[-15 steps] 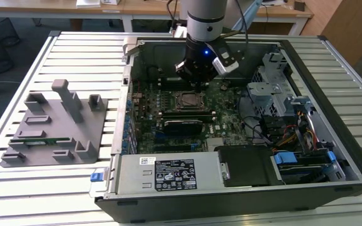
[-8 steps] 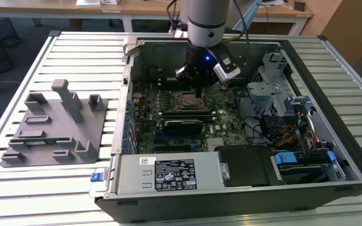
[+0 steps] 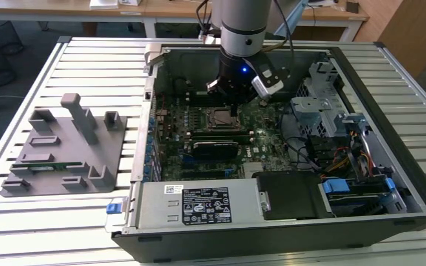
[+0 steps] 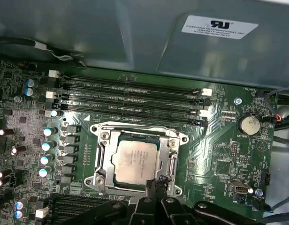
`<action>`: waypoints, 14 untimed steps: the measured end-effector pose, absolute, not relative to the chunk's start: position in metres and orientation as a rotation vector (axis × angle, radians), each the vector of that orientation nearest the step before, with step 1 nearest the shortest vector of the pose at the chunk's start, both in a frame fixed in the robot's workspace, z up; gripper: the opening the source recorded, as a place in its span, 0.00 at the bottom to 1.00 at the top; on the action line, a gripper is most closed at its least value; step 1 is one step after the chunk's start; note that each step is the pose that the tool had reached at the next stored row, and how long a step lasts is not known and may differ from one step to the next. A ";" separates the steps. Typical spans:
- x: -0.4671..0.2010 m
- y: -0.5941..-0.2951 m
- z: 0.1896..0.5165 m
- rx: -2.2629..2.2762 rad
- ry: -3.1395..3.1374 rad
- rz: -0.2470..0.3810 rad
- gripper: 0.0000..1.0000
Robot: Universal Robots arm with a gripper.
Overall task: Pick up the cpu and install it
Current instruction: 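Install the second cpu locking lever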
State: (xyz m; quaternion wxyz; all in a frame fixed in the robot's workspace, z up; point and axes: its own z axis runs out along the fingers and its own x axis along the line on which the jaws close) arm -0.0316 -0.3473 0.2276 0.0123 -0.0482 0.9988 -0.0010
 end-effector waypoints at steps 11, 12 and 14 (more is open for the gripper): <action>-0.032 -0.355 0.227 -0.150 3.113 -0.006 0.11; -0.032 -0.356 0.227 -0.150 3.113 -0.006 0.11; -0.032 -0.358 0.227 -0.150 3.113 -0.006 0.11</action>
